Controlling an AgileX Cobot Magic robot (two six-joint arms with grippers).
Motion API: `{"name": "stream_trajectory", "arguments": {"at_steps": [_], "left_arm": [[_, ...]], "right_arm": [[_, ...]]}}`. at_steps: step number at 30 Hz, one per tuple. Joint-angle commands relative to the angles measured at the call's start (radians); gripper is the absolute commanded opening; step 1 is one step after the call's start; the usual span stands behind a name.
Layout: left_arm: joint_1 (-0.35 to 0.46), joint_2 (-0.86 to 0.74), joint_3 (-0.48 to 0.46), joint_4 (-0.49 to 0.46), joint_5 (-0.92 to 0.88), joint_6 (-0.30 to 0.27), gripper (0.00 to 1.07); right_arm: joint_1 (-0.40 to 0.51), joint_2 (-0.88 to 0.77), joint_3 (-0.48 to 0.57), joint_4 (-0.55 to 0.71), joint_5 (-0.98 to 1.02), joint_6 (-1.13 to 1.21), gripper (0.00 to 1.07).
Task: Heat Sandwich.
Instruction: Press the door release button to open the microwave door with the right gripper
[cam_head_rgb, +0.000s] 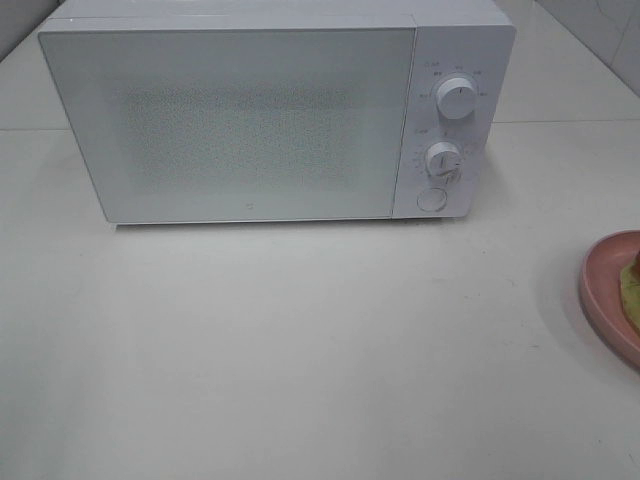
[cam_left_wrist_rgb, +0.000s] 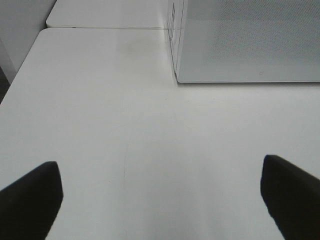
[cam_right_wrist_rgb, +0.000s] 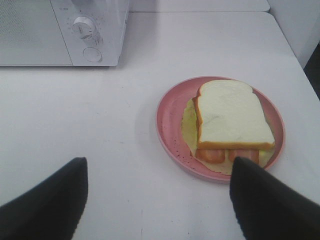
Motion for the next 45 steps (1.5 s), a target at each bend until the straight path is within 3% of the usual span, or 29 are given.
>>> {"name": "stream_trajectory", "arguments": {"at_steps": [1,17,45], "left_arm": [[0.003,-0.029,0.002,-0.001,-0.004,-0.001,1.04],[0.003,-0.029,0.002,-0.001,-0.004,-0.001,1.04],[0.003,-0.029,0.002,-0.001,-0.004,-0.001,1.04]], "right_arm": [[-0.008,-0.026,0.004,-0.001,-0.008,-0.008,0.76],[-0.008,-0.019,0.0,0.0,-0.01,-0.006,0.76],[-0.008,0.377,-0.038,0.003,-0.309,-0.001,0.76]]}}
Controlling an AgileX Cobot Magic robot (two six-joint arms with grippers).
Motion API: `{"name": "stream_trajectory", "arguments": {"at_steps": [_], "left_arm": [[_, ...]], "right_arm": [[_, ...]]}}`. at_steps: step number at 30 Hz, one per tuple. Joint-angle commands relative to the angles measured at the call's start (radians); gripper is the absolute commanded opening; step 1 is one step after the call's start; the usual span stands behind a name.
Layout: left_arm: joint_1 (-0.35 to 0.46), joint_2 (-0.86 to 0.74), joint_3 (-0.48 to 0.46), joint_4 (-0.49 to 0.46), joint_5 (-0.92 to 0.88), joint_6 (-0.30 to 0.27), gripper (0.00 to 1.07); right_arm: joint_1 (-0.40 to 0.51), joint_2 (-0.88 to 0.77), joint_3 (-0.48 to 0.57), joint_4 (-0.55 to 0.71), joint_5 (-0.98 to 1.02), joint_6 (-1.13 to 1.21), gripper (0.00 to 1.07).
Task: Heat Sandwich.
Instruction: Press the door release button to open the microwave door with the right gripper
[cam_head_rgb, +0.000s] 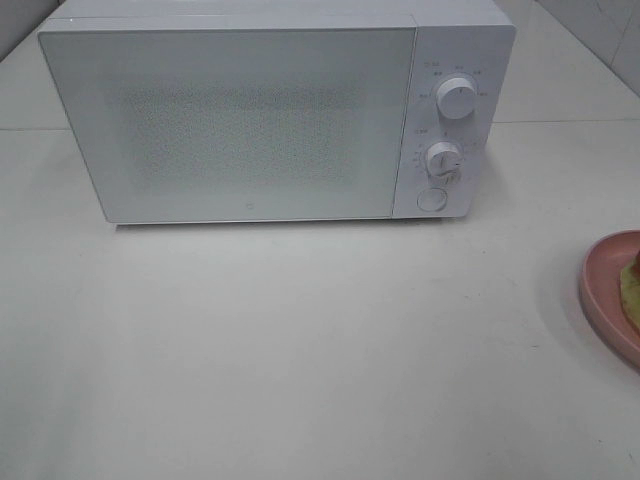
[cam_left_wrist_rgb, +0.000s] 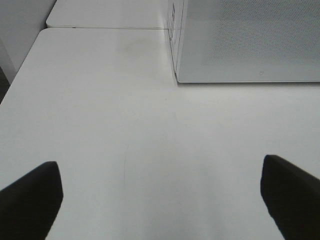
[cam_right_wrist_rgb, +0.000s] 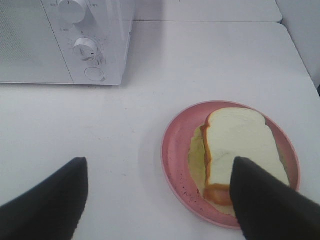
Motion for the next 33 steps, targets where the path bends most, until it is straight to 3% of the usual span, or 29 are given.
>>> {"name": "stream_trajectory", "arguments": {"at_steps": [1,33], "left_arm": [[0.003,-0.029,0.002,-0.001,-0.004,-0.001,1.04],[0.003,-0.029,0.002,-0.001,-0.004,-0.001,1.04]], "right_arm": [[-0.008,0.051,-0.005,0.0,-0.056,-0.003,0.76],[-0.006,0.627,-0.005,0.003,-0.602,0.022,0.76]]}}
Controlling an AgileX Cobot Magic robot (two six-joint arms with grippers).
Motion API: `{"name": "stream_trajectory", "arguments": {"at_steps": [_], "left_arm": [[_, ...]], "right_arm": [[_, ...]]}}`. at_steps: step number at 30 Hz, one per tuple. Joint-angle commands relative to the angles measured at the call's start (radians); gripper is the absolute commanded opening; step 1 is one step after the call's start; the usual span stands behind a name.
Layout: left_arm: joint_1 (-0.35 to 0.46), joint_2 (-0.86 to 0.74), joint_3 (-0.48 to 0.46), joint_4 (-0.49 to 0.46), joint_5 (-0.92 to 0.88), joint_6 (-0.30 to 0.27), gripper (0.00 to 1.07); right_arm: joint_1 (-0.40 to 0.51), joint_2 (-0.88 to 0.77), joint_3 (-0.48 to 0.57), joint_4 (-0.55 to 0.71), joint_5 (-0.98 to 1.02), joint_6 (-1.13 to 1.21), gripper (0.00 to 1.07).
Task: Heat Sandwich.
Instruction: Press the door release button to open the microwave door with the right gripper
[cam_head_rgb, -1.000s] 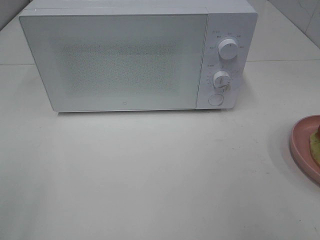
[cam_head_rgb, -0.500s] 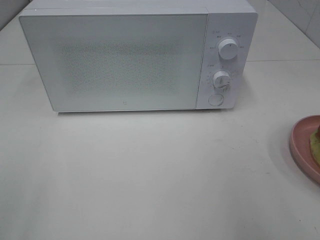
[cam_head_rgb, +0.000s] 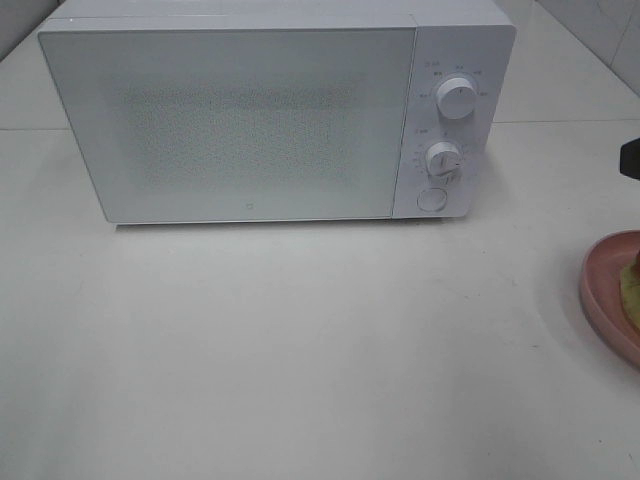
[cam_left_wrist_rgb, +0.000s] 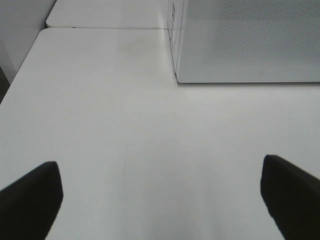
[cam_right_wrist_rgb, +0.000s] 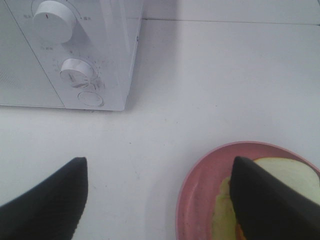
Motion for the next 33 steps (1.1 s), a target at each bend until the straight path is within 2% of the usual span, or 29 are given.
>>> {"name": "stream_trajectory", "arguments": {"at_steps": [1,7,8,11,15,22,26,30,31,33], "left_arm": [[0.003,-0.029,0.002,-0.001,-0.004,-0.001,1.04],[0.003,-0.029,0.002,-0.001,-0.004,-0.001,1.04],[0.003,-0.029,0.002,-0.001,-0.004,-0.001,1.04],[0.003,-0.029,0.002,-0.001,-0.004,-0.001,1.04],[0.003,-0.029,0.002,-0.001,-0.004,-0.001,1.04],[0.003,-0.029,0.002,-0.001,-0.004,-0.001,1.04],[0.003,-0.029,0.002,-0.001,-0.004,-0.001,1.04],[0.003,-0.029,0.002,-0.001,-0.004,0.0,1.04],[0.003,-0.029,0.002,-0.001,-0.004,0.0,1.04],[0.003,-0.029,0.002,-0.001,-0.004,0.0,1.04]], "right_arm": [[-0.006,0.042,-0.005,0.003,-0.069,0.013,0.76],[-0.006,0.145,0.009,0.0,-0.208,0.018,0.76],[-0.005,0.173,0.035,0.0,-0.296,0.018,0.76],[-0.005,0.2,0.066,0.0,-0.38,0.018,0.76],[-0.005,0.247,0.148,0.003,-0.587,0.015,0.76],[-0.005,0.32,0.23,0.016,-0.794,0.015,0.76],[-0.002,0.369,0.268,0.079,-0.906,0.014,0.76],[0.097,0.416,0.305,0.181,-1.008,-0.061,0.76],[0.097,0.416,0.305,0.181,-1.008,-0.061,0.76],[0.17,0.459,0.313,0.269,-1.065,-0.128,0.76]]}}
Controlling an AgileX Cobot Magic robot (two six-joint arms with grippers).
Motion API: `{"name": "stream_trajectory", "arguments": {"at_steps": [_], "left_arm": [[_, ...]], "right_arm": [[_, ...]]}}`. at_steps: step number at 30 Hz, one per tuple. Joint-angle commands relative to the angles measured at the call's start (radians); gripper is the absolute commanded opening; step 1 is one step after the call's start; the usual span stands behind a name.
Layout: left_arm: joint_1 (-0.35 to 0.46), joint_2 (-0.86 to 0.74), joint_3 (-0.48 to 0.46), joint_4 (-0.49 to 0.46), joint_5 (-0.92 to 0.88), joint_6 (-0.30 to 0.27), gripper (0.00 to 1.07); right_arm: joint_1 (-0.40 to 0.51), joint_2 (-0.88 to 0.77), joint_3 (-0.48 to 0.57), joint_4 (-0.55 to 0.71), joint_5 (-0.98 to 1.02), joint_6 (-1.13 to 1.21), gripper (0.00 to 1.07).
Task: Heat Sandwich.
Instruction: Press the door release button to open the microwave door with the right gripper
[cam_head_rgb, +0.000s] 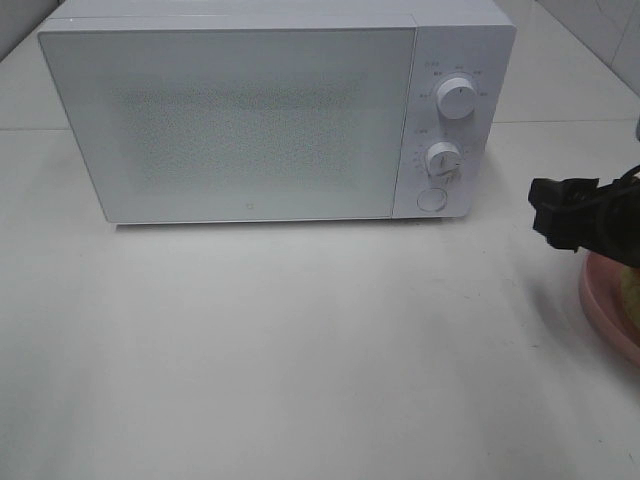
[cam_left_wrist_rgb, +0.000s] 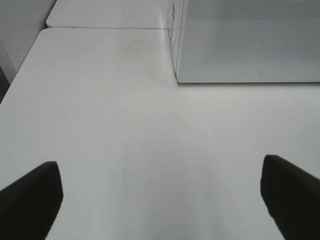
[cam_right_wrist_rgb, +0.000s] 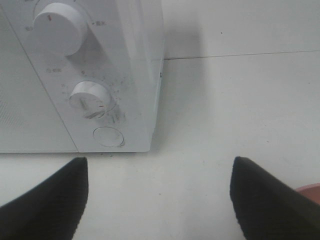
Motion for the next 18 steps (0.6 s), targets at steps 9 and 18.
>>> {"name": "stream_trajectory", "arguments": {"at_steps": [9,18], "left_arm": [[0.003,-0.029,0.002,-0.001,-0.004,0.0,1.04],[0.003,-0.029,0.002,-0.001,-0.004,0.0,1.04]], "right_arm": [[0.262,0.154,0.005,0.326,-0.224,-0.162,0.76],[0.452,0.271,0.005,0.528,-0.383,-0.197,0.76]]}}
